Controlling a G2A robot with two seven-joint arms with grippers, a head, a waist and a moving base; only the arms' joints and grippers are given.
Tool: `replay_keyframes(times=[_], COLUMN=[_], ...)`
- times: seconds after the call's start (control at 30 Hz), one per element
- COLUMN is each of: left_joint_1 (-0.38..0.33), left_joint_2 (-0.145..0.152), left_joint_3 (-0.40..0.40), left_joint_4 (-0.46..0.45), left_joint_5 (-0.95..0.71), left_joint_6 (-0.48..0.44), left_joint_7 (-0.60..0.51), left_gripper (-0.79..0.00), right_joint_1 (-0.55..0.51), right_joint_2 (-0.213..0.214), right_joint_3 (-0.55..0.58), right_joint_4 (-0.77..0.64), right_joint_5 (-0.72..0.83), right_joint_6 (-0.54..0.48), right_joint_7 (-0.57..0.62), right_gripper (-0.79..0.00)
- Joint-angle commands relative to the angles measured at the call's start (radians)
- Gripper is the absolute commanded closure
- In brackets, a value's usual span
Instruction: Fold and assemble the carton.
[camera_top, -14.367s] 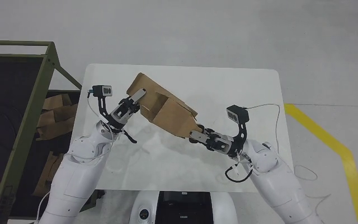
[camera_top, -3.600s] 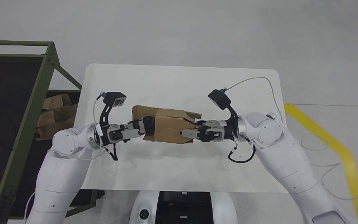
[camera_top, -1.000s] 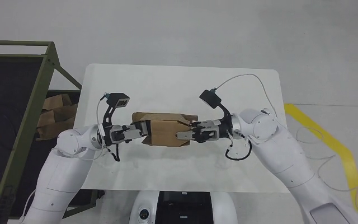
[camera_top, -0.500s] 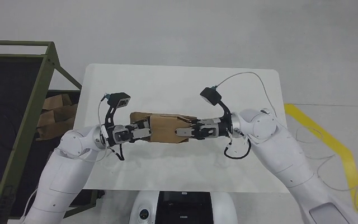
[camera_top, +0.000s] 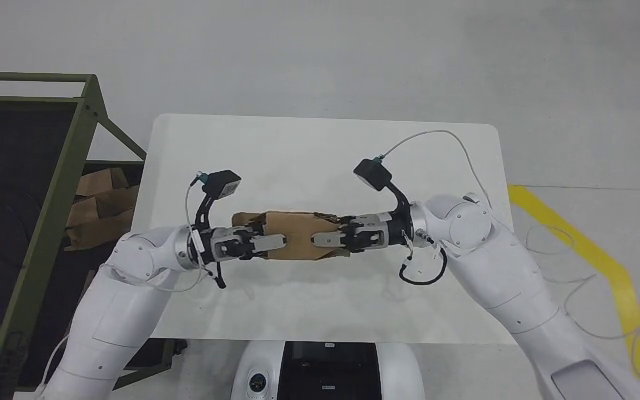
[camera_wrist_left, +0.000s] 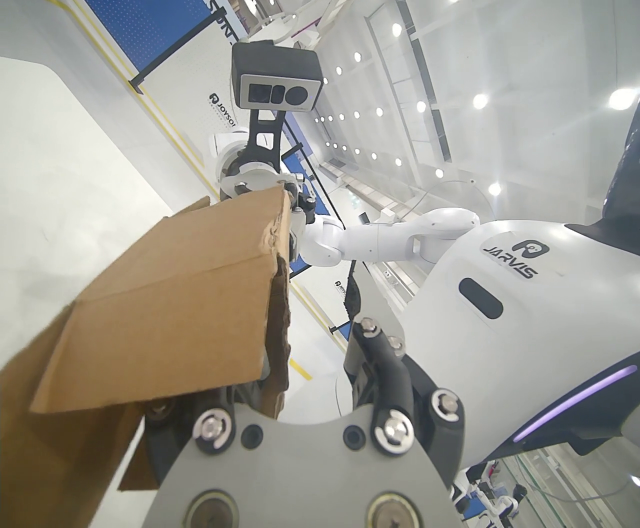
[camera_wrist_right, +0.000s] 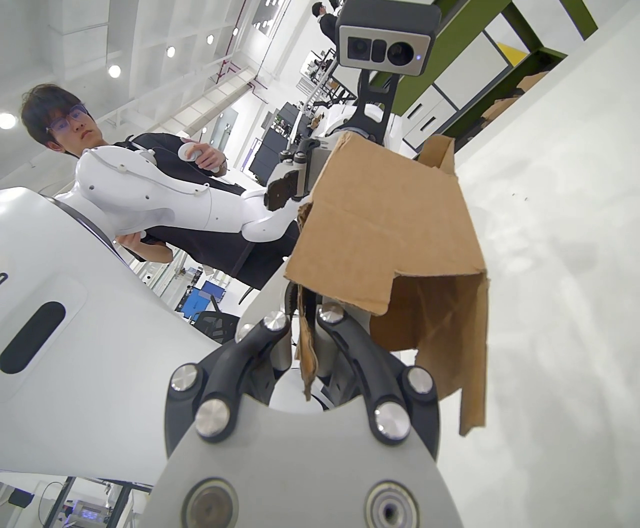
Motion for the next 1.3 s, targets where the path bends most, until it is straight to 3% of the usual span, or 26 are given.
replay_keyframes(times=[0.0,0.2,0.53,1.27], left_joint_1=[-0.001,-0.003,-0.003,-0.007], left_joint_2=[0.001,0.006,0.013,0.036], left_joint_3=[0.005,0.019,0.037,0.068], left_joint_4=[0.001,0.004,-0.001,-0.014], left_joint_5=[0.005,0.023,0.025,0.019], left_joint_6=[-0.004,-0.015,-0.027,-0.033], left_joint_7=[0.005,0.015,0.027,0.034], left_gripper=[-0.382,-0.363,-0.237,-0.092], right_joint_1=[0.000,0.000,0.000,0.004], right_joint_2=[0.000,-0.001,-0.002,-0.007], right_joint_3=[0.000,-0.002,-0.004,-0.010], right_joint_4=[-0.003,-0.004,-0.001,-0.002], right_joint_5=[-0.001,0.002,-0.002,-0.006], right_joint_6=[-0.004,-0.006,-0.006,0.001], right_joint_7=[0.005,0.017,0.019,0.022], right_gripper=[0.000,0.000,0.000,0.000])
